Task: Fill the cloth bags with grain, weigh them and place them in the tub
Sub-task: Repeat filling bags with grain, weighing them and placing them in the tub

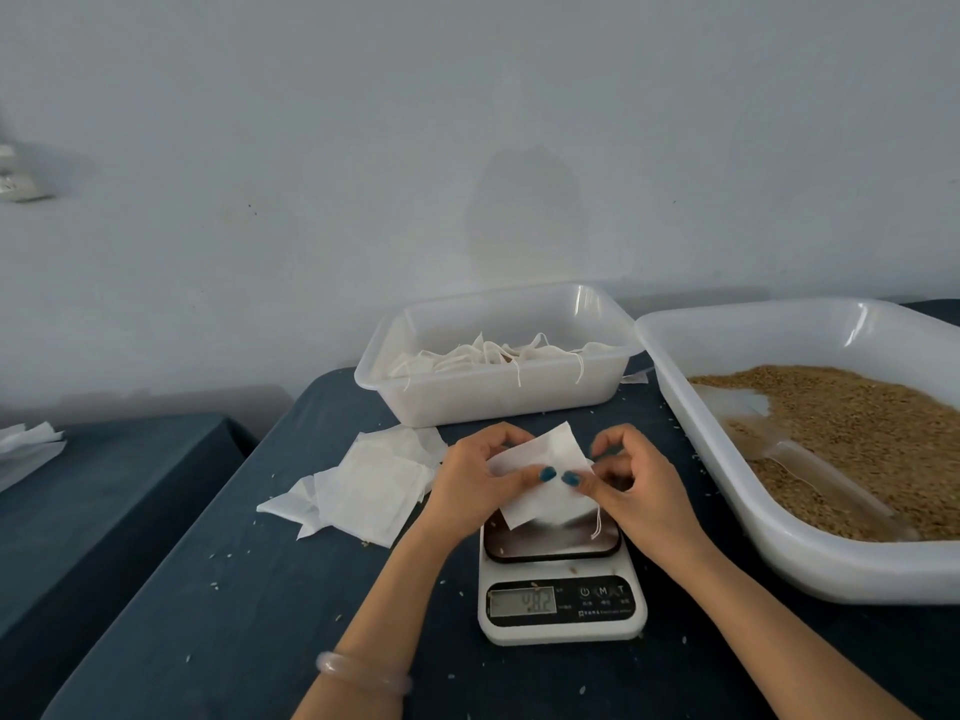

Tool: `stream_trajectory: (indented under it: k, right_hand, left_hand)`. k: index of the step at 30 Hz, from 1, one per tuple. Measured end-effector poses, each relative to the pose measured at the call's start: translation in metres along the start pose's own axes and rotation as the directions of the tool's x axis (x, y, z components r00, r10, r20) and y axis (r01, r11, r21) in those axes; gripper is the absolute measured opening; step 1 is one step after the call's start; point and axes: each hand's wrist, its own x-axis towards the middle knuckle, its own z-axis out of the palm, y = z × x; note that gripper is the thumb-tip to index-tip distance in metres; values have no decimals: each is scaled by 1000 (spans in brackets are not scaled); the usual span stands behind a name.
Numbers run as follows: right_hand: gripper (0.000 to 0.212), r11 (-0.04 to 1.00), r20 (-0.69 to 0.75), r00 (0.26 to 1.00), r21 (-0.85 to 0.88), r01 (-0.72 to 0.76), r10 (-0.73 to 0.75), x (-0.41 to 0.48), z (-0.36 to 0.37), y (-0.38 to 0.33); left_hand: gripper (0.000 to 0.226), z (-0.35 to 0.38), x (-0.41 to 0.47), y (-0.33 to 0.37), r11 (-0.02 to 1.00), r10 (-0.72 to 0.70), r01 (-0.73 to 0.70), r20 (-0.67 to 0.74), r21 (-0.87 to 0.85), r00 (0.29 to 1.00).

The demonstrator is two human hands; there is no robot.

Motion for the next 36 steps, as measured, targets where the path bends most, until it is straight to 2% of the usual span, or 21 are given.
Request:
stream_trajectory:
  k: [3,5,8,12,16,21,24,25,27,29,31,33,36]
  right_hand:
    - [39,994,-11,995,-47,98,-99,-2,0,2]
    - [36,984,8,988,-93,153,-153,-2,1,3]
    - [33,976,33,986,-143,166,-163,-2,1,4]
    - [34,973,19,983,-139,182,-181,-3,0,2]
    - [46,961,11,974,-161,225,-226,-4,-1,0]
    - [39,935,-15,963,-242,259,-270,-1,1,2]
    - [32,893,-94,925,-309,326,-369,-1,-1,1]
    - [31,868,-121,902,-351,352,-414,-1,-2,1]
    - [31,797,-147,848,-453,399,-509,-2,-3,2]
    - [32,716,-129,799,-544,438,-587,-3,-3,3]
    - [32,659,-97,776,-599,454,-623,-4,-2,3]
    - [26,623,-68,766,-629,465,-640,-5,-2,2]
    - [18,551,-7,748,-681,483,-664,-7,-2,-1]
  left_hand:
    - [17,1,0,0,1000,5,-5,8,-10,1000]
    - [17,2,-1,2,997,-26,27,26,-75,999]
    - [20,2,-2,4,988,-36,42,45,-147,998]
    - [25,2,-3,4,989,-33,42,63,-142,997]
    - [30,3,-2,4,986,-41,47,38,-160,998]
    - [31,3,-2,1,983,-21,28,41,-180,999]
    - [51,3,-3,1,996,20,-19,17,-92,1000]
    - [52,3,-3,1,998,31,-30,11,-52,999]
    - [42,1,-5,4,997,80,-81,43,12,996]
    - [37,-1,-6,8,976,136,-150,96,161,986]
    - [48,1,-7,9,937,147,-177,121,302,982]
    - [51,4,-7,9,915,155,-186,114,359,981]
    - [42,7,-7,7,906,188,-214,107,366,976]
